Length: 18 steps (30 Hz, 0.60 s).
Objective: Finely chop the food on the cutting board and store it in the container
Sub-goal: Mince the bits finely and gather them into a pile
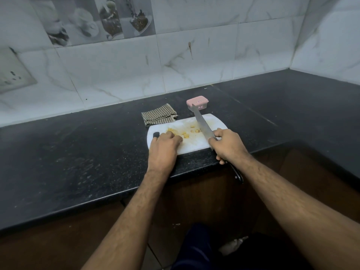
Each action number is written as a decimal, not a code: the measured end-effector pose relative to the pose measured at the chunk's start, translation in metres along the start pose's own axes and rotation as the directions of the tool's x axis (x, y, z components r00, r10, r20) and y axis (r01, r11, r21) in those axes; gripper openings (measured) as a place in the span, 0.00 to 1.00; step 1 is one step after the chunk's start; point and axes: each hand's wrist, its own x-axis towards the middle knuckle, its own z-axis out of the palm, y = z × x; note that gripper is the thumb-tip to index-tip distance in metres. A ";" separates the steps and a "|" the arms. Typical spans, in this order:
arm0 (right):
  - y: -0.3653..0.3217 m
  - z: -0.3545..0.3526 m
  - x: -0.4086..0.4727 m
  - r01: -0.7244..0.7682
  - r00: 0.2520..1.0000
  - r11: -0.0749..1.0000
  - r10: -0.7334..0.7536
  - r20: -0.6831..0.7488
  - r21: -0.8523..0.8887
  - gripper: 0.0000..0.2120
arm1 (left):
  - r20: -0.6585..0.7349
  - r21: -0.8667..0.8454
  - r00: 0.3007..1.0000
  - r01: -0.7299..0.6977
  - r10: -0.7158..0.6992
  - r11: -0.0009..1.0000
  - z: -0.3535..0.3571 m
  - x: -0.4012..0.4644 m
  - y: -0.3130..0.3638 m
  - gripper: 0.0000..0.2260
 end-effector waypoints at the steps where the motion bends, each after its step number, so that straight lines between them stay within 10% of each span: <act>1: -0.002 -0.001 0.001 0.038 0.999 0.999 -0.038 0.004 -0.038 0.16 | 0.010 -0.005 1.000 -0.004 0.005 1.000 0.000 0.001 0.000 0.14; 6: -0.019 -0.004 0.009 0.314 0.946 0.905 -0.274 0.172 -0.287 0.12 | -0.034 -0.219 0.996 0.069 -0.079 0.973 0.005 0.002 -0.007 0.11; 11: -0.024 0.011 0.017 0.424 0.902 0.784 -0.321 0.288 -0.454 0.16 | 0.097 -0.664 0.945 0.296 -0.312 0.687 0.009 0.000 -0.022 0.11; 18: -0.025 0.016 0.028 0.464 0.880 0.717 -0.305 0.364 -0.521 0.08 | 0.104 -0.542 0.949 0.304 -0.296 0.783 0.013 0.007 -0.022 0.05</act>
